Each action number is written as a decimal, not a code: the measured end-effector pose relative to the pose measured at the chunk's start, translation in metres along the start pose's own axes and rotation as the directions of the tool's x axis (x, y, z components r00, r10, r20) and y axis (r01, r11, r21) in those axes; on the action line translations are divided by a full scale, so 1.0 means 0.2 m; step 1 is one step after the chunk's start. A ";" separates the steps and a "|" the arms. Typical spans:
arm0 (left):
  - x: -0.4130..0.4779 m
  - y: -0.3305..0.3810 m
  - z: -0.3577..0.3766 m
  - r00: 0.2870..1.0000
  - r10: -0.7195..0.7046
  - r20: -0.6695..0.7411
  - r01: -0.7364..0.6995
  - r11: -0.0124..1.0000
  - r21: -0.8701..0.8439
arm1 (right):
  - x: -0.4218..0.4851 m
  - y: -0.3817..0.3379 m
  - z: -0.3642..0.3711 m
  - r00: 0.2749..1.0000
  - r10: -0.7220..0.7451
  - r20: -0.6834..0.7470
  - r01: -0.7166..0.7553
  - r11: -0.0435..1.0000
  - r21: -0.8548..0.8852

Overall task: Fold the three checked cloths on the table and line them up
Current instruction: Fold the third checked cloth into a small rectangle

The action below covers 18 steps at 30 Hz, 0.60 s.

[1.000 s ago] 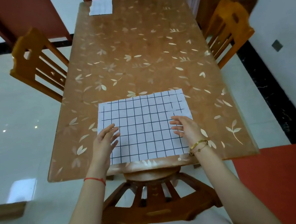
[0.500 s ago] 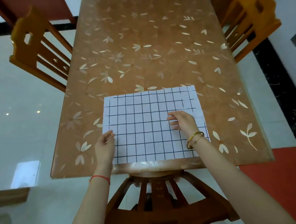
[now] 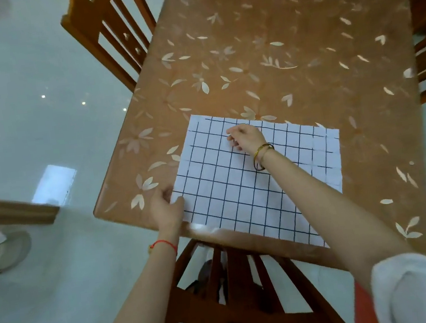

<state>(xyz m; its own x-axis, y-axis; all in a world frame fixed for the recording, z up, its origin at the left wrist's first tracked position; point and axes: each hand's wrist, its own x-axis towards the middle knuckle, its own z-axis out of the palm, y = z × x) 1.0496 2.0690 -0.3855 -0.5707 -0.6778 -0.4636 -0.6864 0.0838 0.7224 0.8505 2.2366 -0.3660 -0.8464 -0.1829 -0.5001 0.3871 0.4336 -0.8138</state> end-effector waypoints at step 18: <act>0.01 -0.12 0.08 0.979 0.021 -0.204 0.042 0.954 0.298 | 0.49 -0.15 0.36 0.949 -0.188 0.253 0.304 0.759 -0.576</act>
<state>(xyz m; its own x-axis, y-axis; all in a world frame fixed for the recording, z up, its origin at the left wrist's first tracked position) 1.0575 2.0772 -0.4114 -0.4808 -0.8108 -0.3338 -0.8126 0.2691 0.5169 0.7828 2.1431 -0.4116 -0.7833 -0.4785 -0.3969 -0.1741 0.7817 -0.5989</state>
